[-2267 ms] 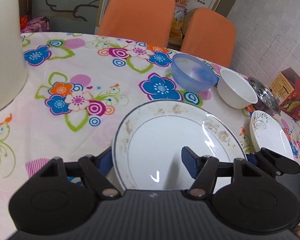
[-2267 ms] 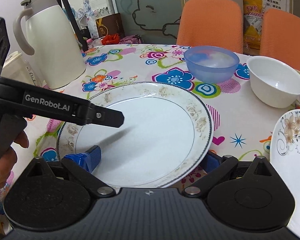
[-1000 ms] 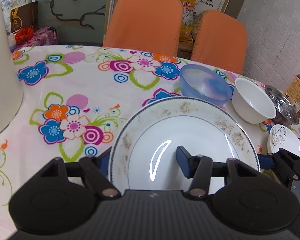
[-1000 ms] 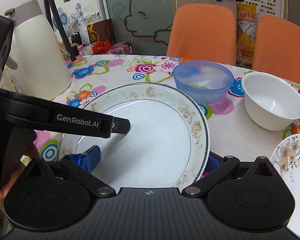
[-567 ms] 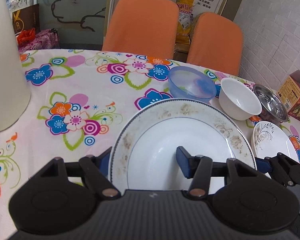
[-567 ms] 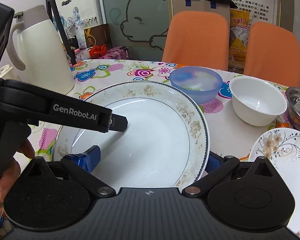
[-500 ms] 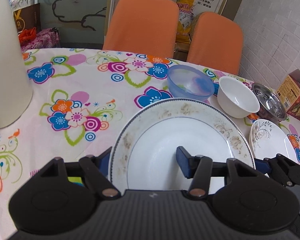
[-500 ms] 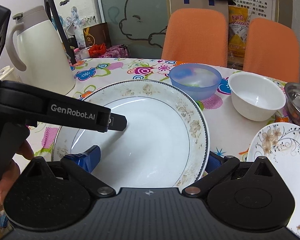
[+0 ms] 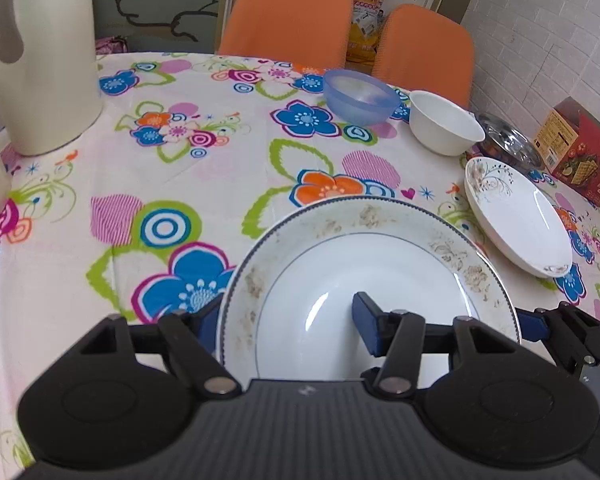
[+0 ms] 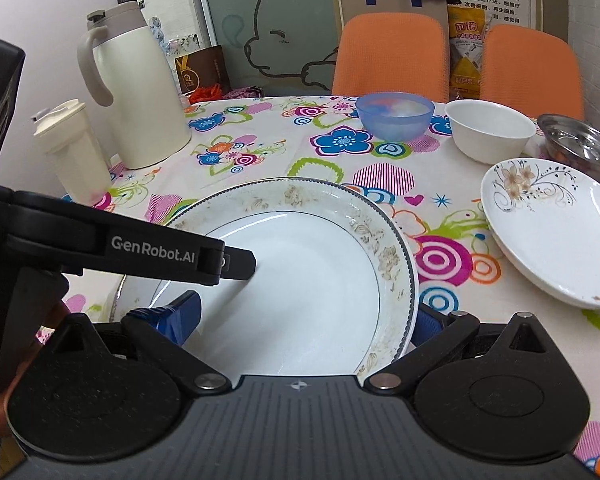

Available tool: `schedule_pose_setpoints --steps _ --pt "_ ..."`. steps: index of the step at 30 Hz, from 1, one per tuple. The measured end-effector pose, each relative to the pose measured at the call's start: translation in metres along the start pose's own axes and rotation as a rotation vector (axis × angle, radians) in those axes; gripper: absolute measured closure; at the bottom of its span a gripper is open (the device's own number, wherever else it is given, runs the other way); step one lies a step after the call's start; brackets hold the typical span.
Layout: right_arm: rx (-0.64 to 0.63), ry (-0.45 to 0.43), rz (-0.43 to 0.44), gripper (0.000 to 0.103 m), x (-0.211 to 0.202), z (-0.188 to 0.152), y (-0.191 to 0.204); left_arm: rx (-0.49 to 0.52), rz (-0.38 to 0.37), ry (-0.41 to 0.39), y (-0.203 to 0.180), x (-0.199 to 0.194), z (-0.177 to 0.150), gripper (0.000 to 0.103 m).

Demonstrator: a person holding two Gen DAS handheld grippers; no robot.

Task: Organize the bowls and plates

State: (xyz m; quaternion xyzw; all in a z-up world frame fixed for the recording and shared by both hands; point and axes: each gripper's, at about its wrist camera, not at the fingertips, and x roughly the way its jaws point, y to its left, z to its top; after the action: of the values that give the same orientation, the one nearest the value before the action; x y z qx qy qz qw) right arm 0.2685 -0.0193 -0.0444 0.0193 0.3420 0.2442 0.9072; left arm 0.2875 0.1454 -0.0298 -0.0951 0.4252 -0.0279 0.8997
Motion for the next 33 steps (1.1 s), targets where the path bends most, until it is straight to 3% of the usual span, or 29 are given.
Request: schedule_pose_setpoints --steps 5,9,15,19,22,27,33 --pt "-0.020 -0.004 -0.007 0.012 -0.006 -0.014 0.013 0.008 0.025 -0.009 0.001 -0.011 -0.018 0.046" --pt "-0.001 0.005 -0.003 0.012 -0.001 -0.018 0.010 -0.015 -0.004 0.015 0.010 -0.002 -0.022 0.045" --pt "-0.001 -0.013 -0.006 0.014 -0.004 -0.020 0.009 0.022 0.001 -0.055 0.007 -0.015 -0.019 0.034" --pt "0.020 -0.072 -0.021 0.014 -0.014 -0.018 0.006 0.012 0.022 -0.096 0.013 -0.029 -0.015 0.031" --pt "0.023 -0.171 -0.054 0.013 -0.032 -0.014 0.003 -0.003 0.024 -0.112 0.016 -0.035 -0.012 0.031" --pt "0.069 -0.184 -0.066 0.013 -0.050 -0.017 -0.020 0.001 0.013 -0.114 0.009 -0.036 -0.009 0.031" --pt "0.241 -0.152 -0.126 0.013 -0.063 -0.034 -0.079 0.081 -0.042 -0.092 -0.029 -0.025 0.000 0.031"
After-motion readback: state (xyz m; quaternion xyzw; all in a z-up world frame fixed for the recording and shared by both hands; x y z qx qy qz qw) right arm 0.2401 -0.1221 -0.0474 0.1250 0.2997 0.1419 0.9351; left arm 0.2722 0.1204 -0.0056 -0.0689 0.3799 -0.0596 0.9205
